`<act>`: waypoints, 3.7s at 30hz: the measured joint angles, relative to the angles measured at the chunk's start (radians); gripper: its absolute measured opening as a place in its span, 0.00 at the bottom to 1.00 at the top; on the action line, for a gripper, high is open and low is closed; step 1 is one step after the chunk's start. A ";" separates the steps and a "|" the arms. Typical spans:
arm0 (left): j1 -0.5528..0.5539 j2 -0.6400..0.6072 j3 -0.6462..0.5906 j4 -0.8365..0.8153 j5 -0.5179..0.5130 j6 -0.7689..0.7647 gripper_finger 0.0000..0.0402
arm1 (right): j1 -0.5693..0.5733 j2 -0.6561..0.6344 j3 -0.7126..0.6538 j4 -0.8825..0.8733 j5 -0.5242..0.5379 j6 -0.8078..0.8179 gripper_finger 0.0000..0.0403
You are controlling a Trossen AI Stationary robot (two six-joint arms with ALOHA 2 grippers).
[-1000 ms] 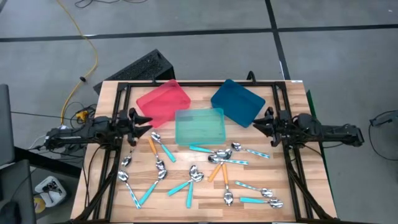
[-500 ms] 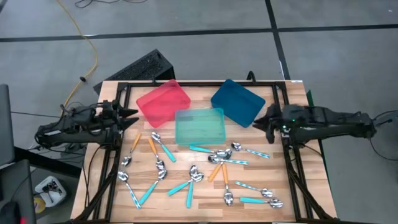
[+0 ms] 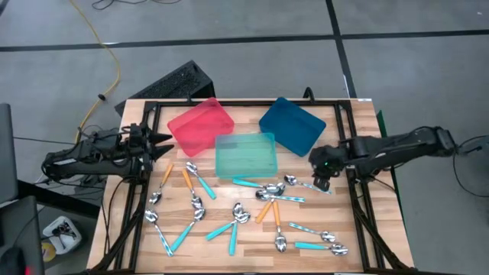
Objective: Sort silverware by color (type)
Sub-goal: Put the patterned blue spoon into the blue bin
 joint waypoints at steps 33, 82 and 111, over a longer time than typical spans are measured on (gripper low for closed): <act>0.000 0.000 0.000 -0.042 -0.002 -0.026 0.47 | 0.223 0.280 -0.178 0.362 0.293 0.113 0.61; 0.000 0.000 0.000 -0.042 -0.033 -0.030 0.47 | 0.247 0.280 -0.244 0.465 0.273 0.273 0.12; 0.000 0.006 -0.017 -0.079 -0.177 -0.003 0.47 | 0.283 0.283 -0.036 0.414 0.448 0.285 0.12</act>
